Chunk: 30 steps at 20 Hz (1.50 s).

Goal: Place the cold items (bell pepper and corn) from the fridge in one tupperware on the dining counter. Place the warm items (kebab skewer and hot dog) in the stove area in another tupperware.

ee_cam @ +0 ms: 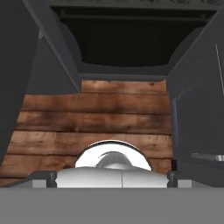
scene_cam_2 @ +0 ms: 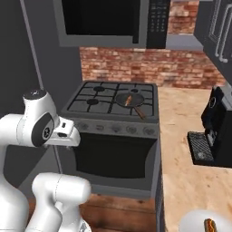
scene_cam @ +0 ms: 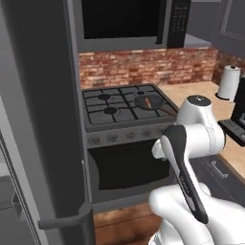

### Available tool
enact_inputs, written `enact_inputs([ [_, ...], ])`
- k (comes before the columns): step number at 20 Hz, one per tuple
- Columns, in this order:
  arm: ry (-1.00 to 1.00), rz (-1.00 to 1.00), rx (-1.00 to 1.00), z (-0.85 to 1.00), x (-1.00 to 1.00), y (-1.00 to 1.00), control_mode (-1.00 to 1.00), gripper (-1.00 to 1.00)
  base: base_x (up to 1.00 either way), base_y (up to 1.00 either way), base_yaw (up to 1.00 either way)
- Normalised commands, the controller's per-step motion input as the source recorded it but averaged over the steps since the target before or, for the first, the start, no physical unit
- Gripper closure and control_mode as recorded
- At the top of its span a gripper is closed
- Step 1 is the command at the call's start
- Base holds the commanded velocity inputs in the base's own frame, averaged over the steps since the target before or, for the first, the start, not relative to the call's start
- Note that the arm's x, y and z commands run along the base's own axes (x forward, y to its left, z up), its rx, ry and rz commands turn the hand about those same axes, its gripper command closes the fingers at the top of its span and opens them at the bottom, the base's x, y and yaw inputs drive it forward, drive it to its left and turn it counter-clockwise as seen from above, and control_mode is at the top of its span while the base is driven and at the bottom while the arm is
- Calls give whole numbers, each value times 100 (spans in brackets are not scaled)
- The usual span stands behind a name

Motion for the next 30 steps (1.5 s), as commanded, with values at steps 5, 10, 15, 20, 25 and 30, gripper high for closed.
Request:
enact_inputs([
  [5, 0, 0, 0, 0, 0, 0, 100, -100, 56, -16, 0],
  [10, 0, 0, 0, 0, 0, 0, 100, -100, 56, -10, 0],
  [15, 0, 0, 0, 0, 0, 0, 100, -100, 49, -29, 0],
  [20, 0, 0, 0, 0, 0, 0, 100, -100, 37, -47, 0],
  [25, 0, 0, 0, 0, 0, 0, 100, -100, 55, -34, 0],
  [30, 0, 0, 0, 0, 0, 0, 100, -100, 73, -19, 0],
])
